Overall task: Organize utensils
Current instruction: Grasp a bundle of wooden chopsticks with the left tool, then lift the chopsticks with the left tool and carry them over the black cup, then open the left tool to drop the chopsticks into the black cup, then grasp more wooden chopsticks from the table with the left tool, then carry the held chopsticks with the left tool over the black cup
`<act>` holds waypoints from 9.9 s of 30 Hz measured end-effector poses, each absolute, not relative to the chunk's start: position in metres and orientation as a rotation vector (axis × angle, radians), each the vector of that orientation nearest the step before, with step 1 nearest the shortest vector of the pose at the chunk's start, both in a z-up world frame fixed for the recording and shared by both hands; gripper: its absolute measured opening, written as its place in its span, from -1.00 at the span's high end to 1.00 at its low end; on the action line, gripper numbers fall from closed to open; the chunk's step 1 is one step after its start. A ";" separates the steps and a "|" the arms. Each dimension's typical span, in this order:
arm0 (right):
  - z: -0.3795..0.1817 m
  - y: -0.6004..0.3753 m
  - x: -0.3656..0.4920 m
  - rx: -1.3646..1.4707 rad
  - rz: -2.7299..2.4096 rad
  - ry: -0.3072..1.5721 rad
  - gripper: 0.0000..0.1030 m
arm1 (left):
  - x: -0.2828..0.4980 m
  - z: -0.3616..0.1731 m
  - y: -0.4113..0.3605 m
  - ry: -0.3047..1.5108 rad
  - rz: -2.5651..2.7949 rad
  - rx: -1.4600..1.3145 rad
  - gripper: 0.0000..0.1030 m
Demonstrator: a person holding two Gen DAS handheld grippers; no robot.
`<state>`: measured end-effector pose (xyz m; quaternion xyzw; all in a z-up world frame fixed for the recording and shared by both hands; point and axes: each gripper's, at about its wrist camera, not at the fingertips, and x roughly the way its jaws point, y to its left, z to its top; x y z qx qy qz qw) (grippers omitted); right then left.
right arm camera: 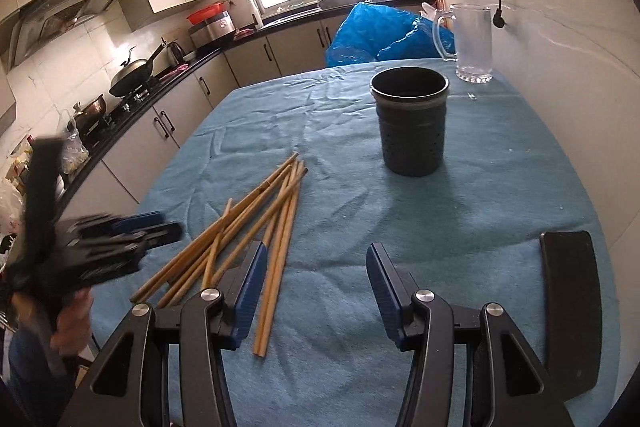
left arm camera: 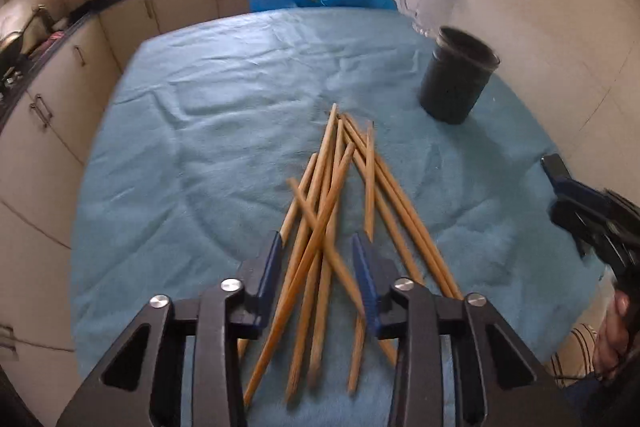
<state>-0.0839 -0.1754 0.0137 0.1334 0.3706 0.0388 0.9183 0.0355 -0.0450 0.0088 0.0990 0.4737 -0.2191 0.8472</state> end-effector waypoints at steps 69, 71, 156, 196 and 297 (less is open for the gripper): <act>0.131 -0.130 -0.043 0.223 0.165 0.336 0.84 | 0.016 0.120 -0.004 0.674 -0.345 -0.012 0.87; 0.135 -0.131 -0.051 0.222 0.161 0.321 0.84 | 0.011 0.123 -0.007 0.664 -0.343 -0.009 0.87; 0.140 -0.324 0.028 0.356 -0.105 0.344 0.30 | 0.152 0.143 -0.226 0.733 -0.538 -0.060 0.58; -0.004 -0.147 0.040 0.120 0.190 0.900 0.24 | 0.131 -0.036 -0.018 1.120 -0.145 0.060 0.33; 0.101 -0.159 -0.026 0.215 0.169 0.463 0.85 | 0.034 0.135 0.013 0.689 -0.195 -0.081 0.89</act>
